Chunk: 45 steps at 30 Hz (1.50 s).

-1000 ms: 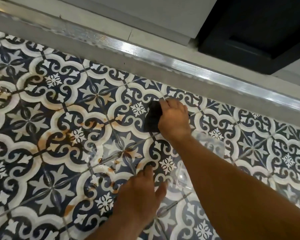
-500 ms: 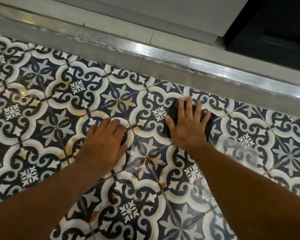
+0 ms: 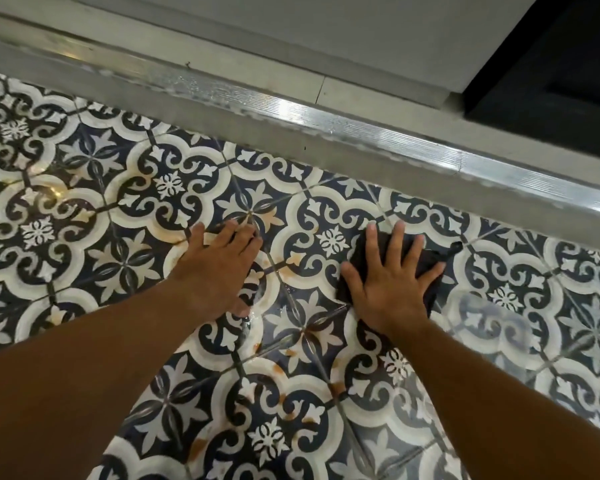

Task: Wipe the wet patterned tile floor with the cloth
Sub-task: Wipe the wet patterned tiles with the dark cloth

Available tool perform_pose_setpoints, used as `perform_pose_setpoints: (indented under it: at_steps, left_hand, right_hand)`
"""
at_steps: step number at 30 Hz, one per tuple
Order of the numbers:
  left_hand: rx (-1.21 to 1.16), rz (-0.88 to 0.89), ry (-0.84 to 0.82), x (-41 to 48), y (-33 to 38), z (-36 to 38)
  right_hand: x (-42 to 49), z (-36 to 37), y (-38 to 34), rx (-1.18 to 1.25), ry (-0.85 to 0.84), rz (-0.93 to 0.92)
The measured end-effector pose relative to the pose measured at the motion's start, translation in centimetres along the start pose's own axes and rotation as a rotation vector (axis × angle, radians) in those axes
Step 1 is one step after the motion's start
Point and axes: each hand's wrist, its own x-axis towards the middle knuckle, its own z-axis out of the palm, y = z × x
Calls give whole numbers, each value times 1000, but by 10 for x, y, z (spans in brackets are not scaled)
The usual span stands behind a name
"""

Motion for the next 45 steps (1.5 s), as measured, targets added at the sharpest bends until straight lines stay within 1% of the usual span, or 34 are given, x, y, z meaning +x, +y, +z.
perform_pose_setpoints:
  at_steps: [3, 6, 10, 11, 12, 14, 16, 19, 22, 24, 26, 28, 30, 32, 34, 37, 40, 42, 45]
  left_hand:
    - [19, 3, -14, 7, 1, 0]
    - [40, -5, -8, 10, 3, 4]
    - [86, -15, -3, 13, 5, 7]
    - [102, -24, -6, 14, 7, 7]
    - [117, -30, -7, 15, 8, 7]
    - [142, -33, 5, 15, 9, 8]
    - [141, -26, 25, 16, 8, 10]
    - [118, -25, 34, 15, 6, 11]
    - [132, -14, 45, 14, 5, 11]
    - [135, -4, 75, 13, 5, 13]
    - [142, 0, 101, 11, 5, 14]
    - [148, -2, 90, 10, 5, 13]
    - [137, -4, 76, 11, 5, 13]
    - [119, -8, 62, 13, 4, 12]
    - [107, -12, 41, 14, 4, 12]
    - [120, -15, 45, 14, 4, 13]
    - [135, -1, 63, 11, 4, 12]
    - [136, 4, 69, 10, 5, 11]
    - [139, -2, 53, 9, 6, 9]
  right_hand:
    - [21, -5, -13, -1, 34, 9]
    - [16, -1, -18, 4, 52, -46]
    - [-5, 5, -2, -50, -8, -152]
    - [-7, 4, 3, -80, -18, -130]
    - [-8, 3, 7, -91, -20, -70]
    - [-8, 0, 3, -30, -35, 103]
    - [-9, 2, -8, 45, -55, 213]
    - [3, -1, -20, 65, -32, 206]
    - [37, -12, -31, 89, 12, 208]
    - [56, -16, -46, 69, 34, 157]
    - [64, -15, -63, 27, 60, 23]
    - [59, -11, -70, 1, 75, -128]
    - [44, -4, -64, -16, 63, -258]
    - [25, 4, -45, -40, 38, -340]
    - [12, 7, -20, -68, 13, -341]
    - [22, 0, -3, -75, 5, -266]
    - [46, -8, -25, -43, 46, -123]
    - [54, -9, -50, -33, 63, -68]
    - [36, 3, -80, -15, 64, -149]
